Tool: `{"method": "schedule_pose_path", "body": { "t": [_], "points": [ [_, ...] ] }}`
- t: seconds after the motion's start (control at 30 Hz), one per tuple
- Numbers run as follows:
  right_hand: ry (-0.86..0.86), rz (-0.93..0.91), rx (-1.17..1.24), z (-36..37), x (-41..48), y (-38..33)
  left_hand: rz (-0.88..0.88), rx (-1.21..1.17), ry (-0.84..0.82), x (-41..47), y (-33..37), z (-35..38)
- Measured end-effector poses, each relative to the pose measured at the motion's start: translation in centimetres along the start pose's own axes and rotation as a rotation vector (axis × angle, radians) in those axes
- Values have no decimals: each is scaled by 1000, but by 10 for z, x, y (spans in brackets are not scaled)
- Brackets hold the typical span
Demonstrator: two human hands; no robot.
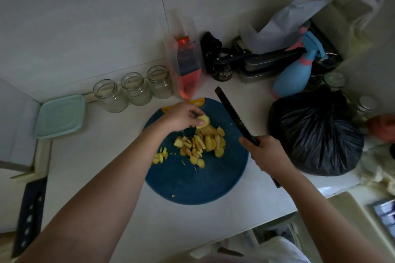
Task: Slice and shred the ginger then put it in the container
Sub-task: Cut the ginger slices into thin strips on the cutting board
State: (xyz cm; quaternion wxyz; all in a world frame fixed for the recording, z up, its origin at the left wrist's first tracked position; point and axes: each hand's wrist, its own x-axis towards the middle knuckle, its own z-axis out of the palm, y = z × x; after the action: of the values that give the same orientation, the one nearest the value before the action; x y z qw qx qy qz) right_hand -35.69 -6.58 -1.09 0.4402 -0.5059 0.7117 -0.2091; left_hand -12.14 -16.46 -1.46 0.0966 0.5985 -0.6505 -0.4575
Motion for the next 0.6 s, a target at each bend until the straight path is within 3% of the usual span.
{"method": "schedule_pose_path", "body": {
  "t": [0.3, 0.6],
  "points": [
    [9, 14, 21, -4, 2, 7, 68, 467, -297, 14, 25, 3],
    [0, 11, -29, -2, -3, 7, 125, 483, -182, 10, 16, 14]
  ]
}}
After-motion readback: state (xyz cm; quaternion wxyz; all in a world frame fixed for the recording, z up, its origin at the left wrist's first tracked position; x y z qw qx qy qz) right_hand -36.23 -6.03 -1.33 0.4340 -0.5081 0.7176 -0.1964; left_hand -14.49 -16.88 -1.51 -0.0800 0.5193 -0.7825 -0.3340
